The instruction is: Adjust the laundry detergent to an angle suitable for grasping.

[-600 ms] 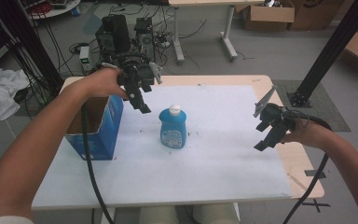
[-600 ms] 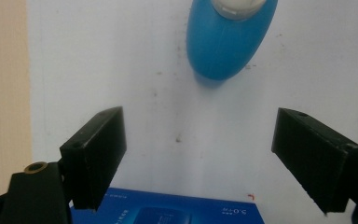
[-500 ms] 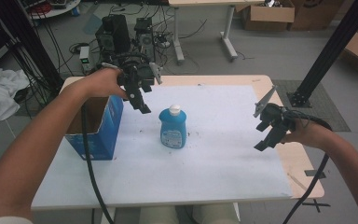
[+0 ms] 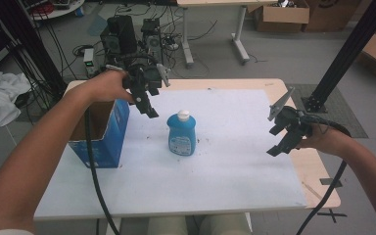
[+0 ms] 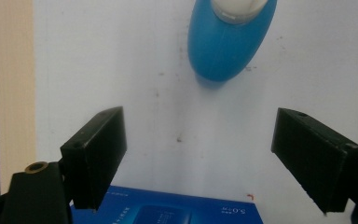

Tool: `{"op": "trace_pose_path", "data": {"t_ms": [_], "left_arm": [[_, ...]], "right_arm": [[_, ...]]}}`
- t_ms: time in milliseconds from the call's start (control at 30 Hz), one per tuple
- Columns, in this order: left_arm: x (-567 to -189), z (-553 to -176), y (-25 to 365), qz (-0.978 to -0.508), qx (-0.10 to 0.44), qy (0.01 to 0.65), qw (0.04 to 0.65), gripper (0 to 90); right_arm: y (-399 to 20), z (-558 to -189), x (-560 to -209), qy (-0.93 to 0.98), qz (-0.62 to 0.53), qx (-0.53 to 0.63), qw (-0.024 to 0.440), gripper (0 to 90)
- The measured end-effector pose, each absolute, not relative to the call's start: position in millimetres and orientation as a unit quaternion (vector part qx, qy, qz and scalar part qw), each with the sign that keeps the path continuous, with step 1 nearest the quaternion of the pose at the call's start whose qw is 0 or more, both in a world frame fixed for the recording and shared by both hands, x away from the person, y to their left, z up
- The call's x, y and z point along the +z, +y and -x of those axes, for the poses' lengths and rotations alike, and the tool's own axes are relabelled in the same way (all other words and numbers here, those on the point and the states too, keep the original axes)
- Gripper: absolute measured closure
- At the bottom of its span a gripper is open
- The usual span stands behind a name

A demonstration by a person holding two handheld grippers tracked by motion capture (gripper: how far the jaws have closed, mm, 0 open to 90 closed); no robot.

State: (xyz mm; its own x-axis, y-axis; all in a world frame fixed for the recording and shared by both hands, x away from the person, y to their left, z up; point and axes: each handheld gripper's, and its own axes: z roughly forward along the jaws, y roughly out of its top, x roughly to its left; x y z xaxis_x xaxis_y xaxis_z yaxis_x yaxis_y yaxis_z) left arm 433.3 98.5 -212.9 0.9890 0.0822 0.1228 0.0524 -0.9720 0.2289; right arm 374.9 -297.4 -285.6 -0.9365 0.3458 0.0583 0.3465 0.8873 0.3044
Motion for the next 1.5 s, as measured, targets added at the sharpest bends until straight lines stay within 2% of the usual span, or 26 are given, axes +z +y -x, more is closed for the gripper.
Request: {"op": "trace_pose_path", "data": {"t_ms": [500,1500], "left_arm": [[-211.3,-431.8,99.1,-0.99,0.068,0.035,0.114,18.6],[-213.5,-432.4,95.5,-0.991,0.065,0.036,0.108,18.9]], "right_arm": [[-286.9,-379.5,-280.8,-0.959,0.192,-0.206,-0.019,18.2],[-211.2,-396.8,-293.0,-0.933,0.165,-0.315,-0.048,16.1]]}}
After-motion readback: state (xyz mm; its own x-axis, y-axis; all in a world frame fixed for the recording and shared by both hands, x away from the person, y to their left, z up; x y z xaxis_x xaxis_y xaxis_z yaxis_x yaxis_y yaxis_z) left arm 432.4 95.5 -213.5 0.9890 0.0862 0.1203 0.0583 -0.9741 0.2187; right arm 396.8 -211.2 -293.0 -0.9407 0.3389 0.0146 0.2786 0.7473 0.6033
